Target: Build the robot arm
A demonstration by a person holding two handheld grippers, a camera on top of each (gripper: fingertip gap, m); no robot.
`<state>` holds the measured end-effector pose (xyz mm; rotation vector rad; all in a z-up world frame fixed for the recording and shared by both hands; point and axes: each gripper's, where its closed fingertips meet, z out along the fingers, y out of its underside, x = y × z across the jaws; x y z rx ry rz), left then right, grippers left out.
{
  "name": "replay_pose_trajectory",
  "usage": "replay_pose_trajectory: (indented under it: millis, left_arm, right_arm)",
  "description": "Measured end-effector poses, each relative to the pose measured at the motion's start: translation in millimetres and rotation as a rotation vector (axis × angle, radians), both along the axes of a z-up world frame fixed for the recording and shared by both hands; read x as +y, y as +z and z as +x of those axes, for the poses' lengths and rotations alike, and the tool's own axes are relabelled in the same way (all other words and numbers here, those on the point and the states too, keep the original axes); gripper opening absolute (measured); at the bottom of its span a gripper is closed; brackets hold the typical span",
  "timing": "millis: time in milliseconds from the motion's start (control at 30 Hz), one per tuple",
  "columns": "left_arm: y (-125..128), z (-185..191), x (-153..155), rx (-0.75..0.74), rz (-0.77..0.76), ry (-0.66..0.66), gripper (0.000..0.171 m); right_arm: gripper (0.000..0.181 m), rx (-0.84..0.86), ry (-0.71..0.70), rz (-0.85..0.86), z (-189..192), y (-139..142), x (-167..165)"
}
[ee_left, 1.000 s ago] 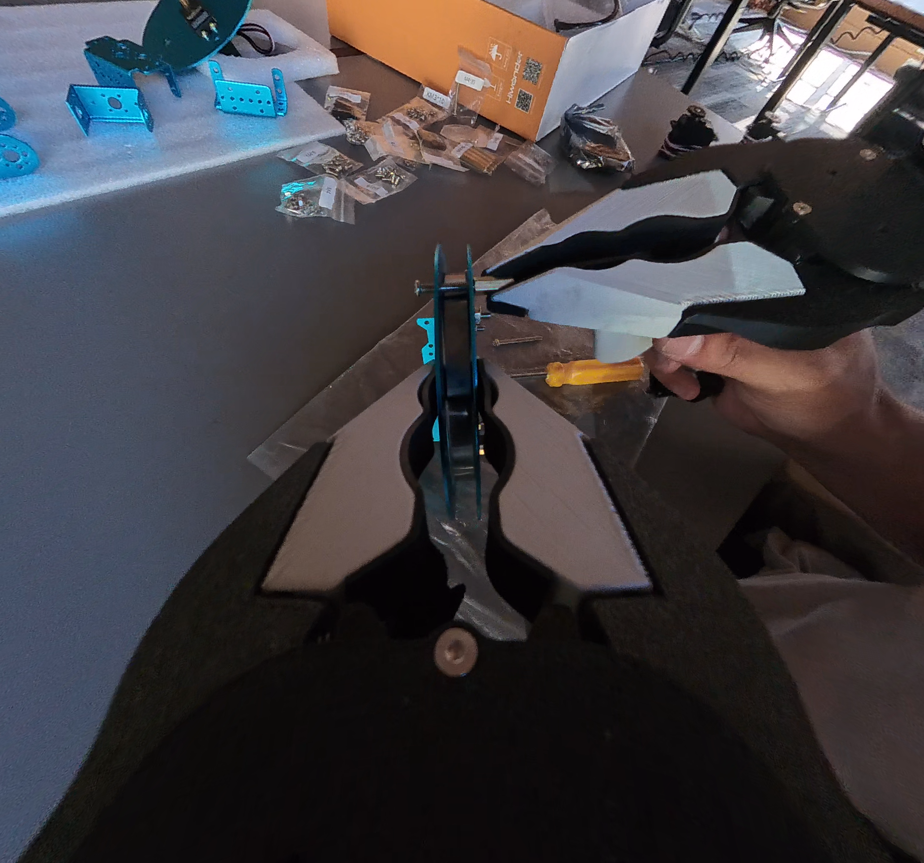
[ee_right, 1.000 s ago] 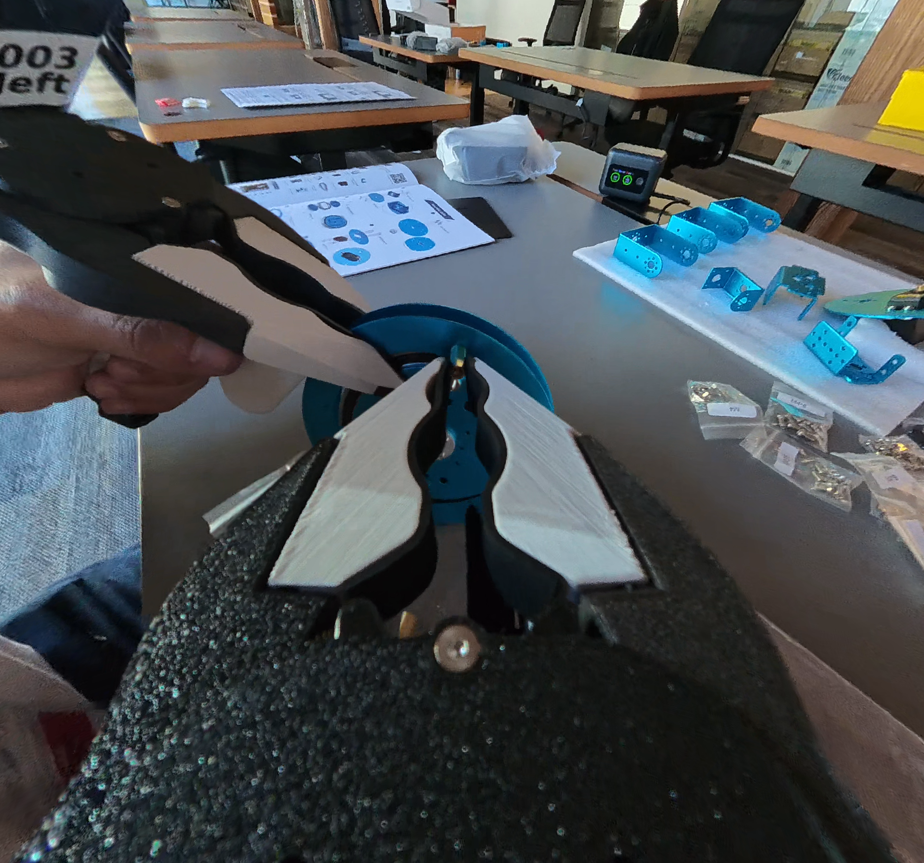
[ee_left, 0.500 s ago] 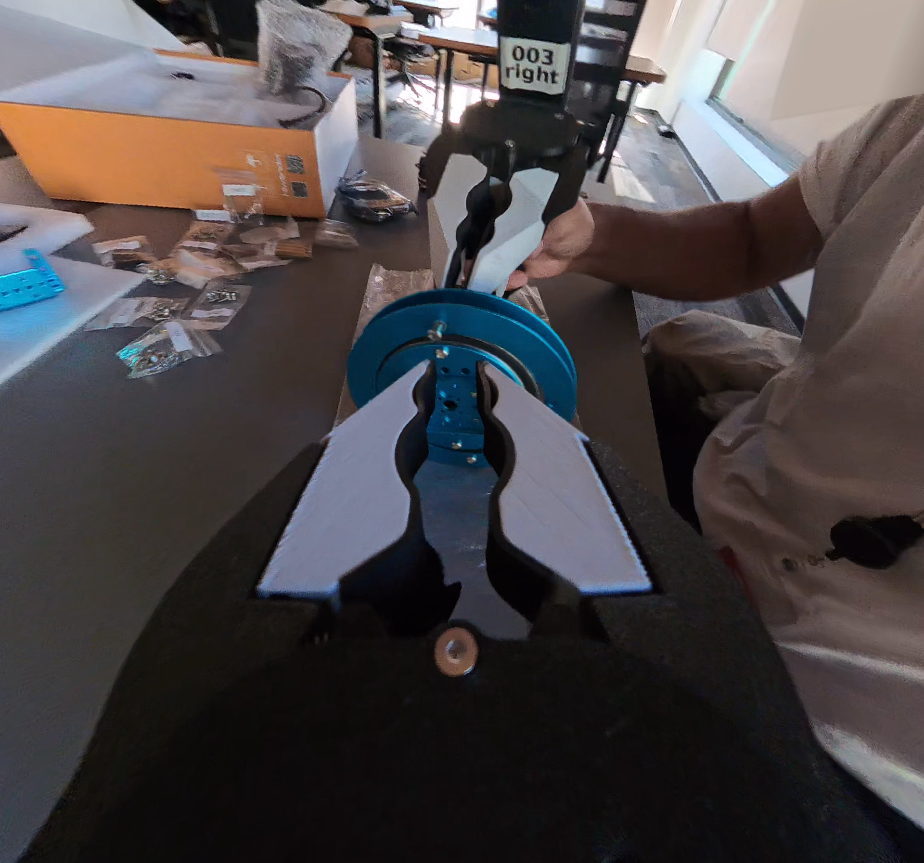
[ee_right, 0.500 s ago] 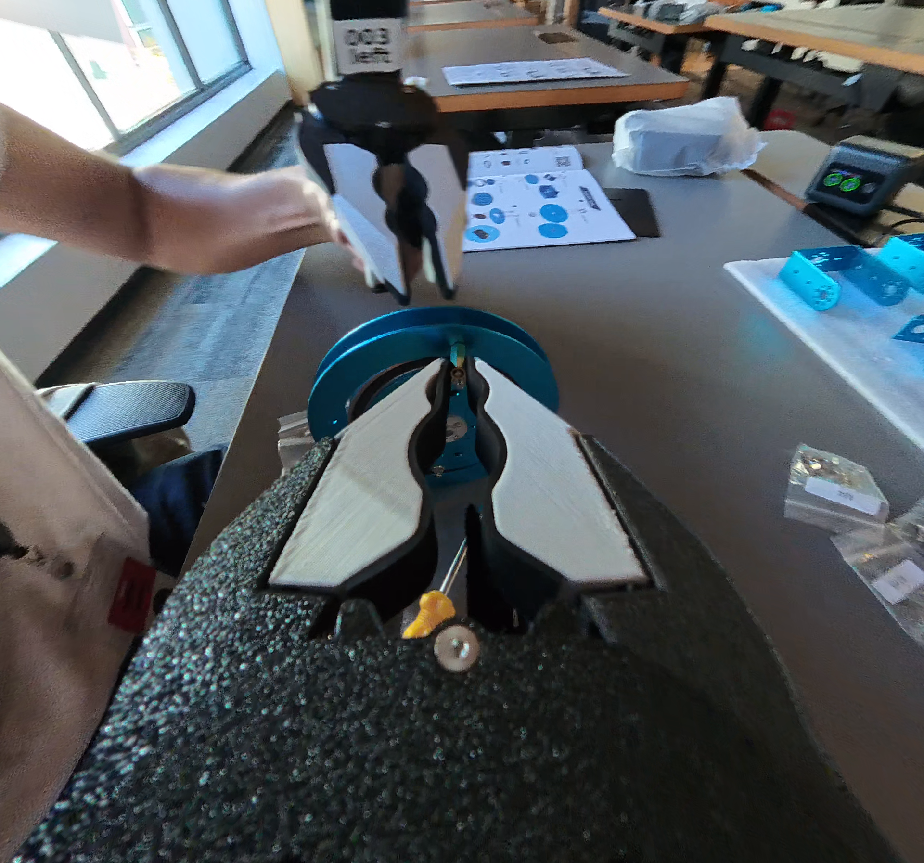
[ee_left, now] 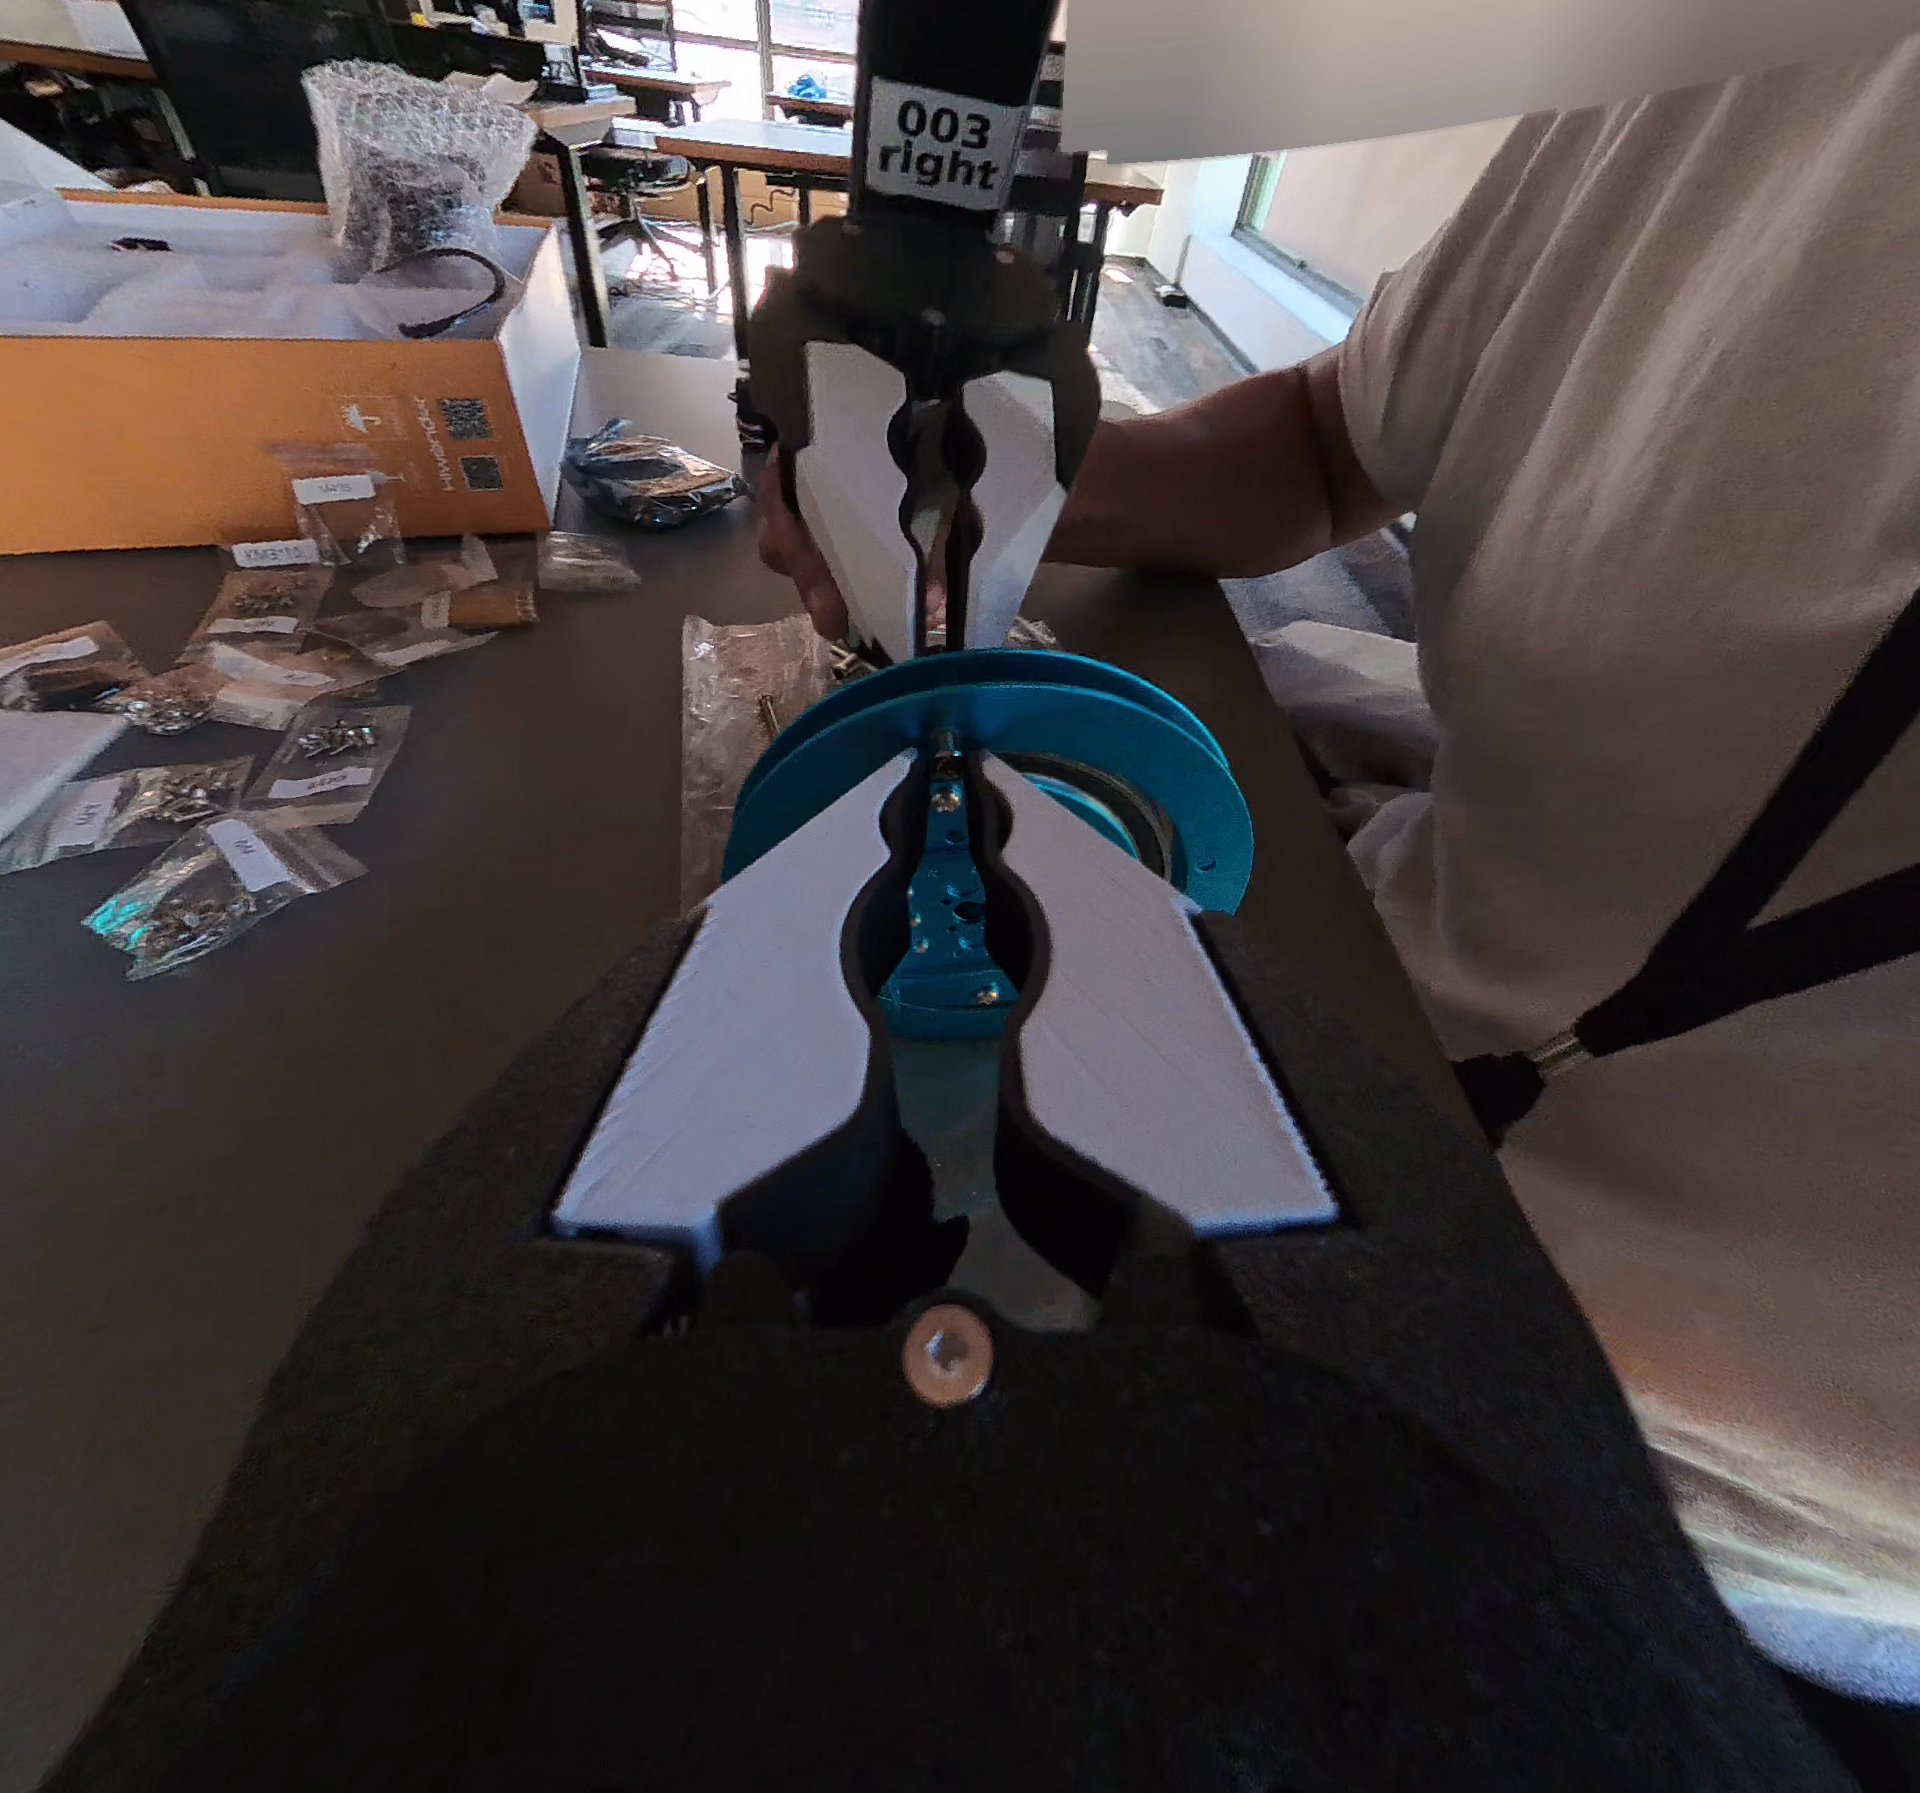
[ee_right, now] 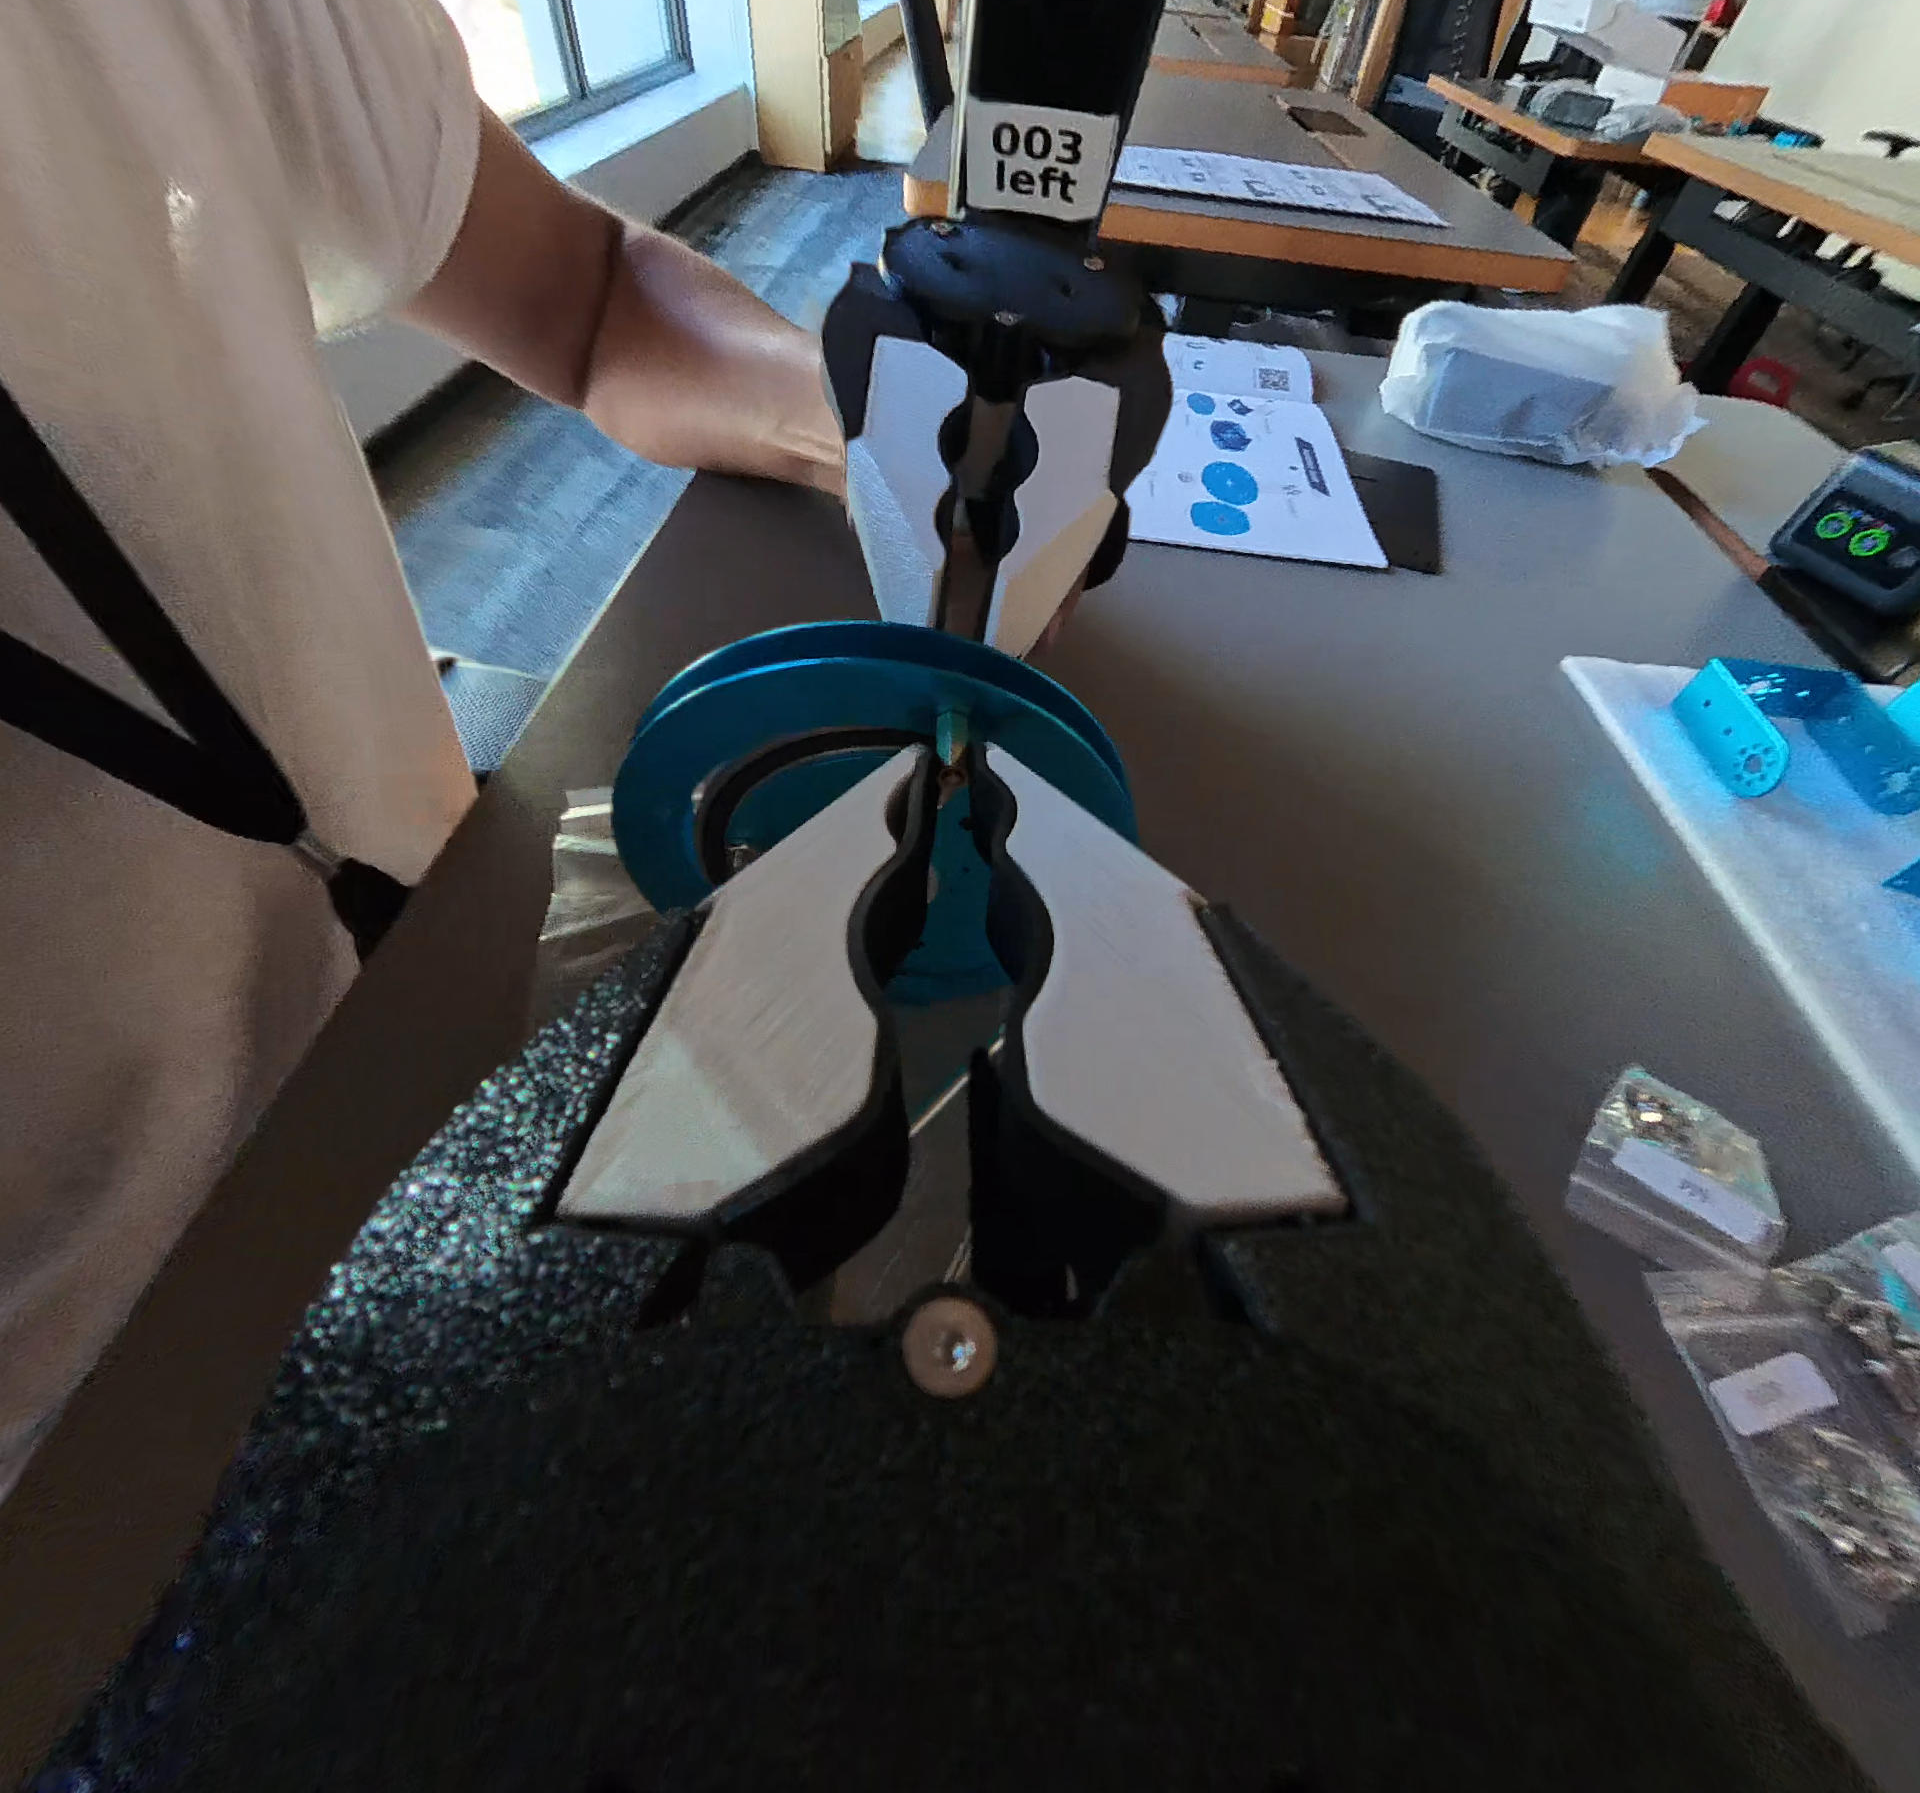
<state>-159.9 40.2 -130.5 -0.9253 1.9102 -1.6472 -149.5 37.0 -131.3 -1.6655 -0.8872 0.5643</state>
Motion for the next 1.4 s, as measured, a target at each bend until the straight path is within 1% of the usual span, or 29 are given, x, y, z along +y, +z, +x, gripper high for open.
replay_pose_trajectory:
  millis: [67,200,333,500,600,700,767,867,1033,1100,1133,1200,1233,1267,1300,1367,1400]
  left_arm:
    - [0.3,-0.3,-2.2,0.001,-0.002,0.002,0.005]
    - [0.9,0.4,-3.1,0.028,-0.050,0.022,0.003]
    - [0.8,0.3,-0.4,0.053,-0.091,0.023,0.003]
    - [0.5,1.1,-0.1,0.065,-0.124,0.011,0.002]
    - [0.8,1.2,-1.7,0.061,-0.119,0.005,0.003]
    - [0.8,0.8,-2.5,0.048,-0.093,0.006,0.002]
    - [0.7,-0.3,-4.4,0.013,-0.034,0.014,0.002]
    - [0.7,0.5,-3.2,-0.036,0.070,0.058,0.002]
    - [0.3,-0.7,-3.4,-0.095,0.178,0.085,0.003]
    - [0.5,-2.0,-6.2,-0.112,0.209,0.080,0.003]
    - [0.5,-2.5,-7.2,-0.122,0.226,0.080,0.003]
    - [0.7,-3.8,-9.2,-0.129,0.243,0.076,0.003]
    - [0.7,-3.6,-9.1,-0.129,0.243,0.079,0.003]
    - [0.8,-3.5,-8.7,-0.122,0.231,0.081,0.003]
    - [0.8,-3.2,-8.3,-0.107,0.207,0.078,0.003]
    - [0.6,-2.4,-7.0,-0.076,0.154,0.073,0.003]
    - [0.5,-1.8,-6.1,-0.060,0.128,0.072,0.003]
  right_arm:
    - [0.004,-0.067,-0.024,0.053,-1.1,0.3,-2.3]
    - [0.005,-0.261,-0.094,0.204,-0.3,0.5,-3.0]
    - [0.005,-0.305,-0.146,0.245,-0.3,-0.4,1.0]
    - [0.013,-0.388,-0.174,0.316,1.7,-4.0,0.5]
    - [0.005,-0.408,-0.184,0.348,2.0,-0.4,0.5]
    - [0.005,-0.410,-0.167,0.324,0.7,-0.6,-0.5]
    - [0.005,-0.361,-0.131,0.236,-1.5,-0.5,-3.1]
    - [0.004,-0.233,-0.139,0.053,-0.3,-2.5,-1.8]
    - [0.003,0.148,-0.107,-0.408,-4.4,-4.2,-4.3]
    - [0.004,0.338,-0.056,-0.646,-7.3,-3.0,-8.8]
    - [0.003,0.418,-0.024,-0.734,-8.4,-2.4,-10.5]
    - [0.004,0.560,0.036,-0.863,-10.4,-0.4,-12.7]
    - [0.004,0.588,0.048,-0.874,-10.3,-0.1,-12.4]
    - [0.005,0.541,0.044,-0.809,-10.1,-1.1,-11.9]
    - [0.004,0.438,0.023,-0.692,-8.9,-2.2,-10.8]
    - [0.018,0.144,-0.087,-0.374,-0.5,-4.4,-2.7]
    - [0.020,-0.018,-0.114,-0.207,0.7,-3.3,-3.4]
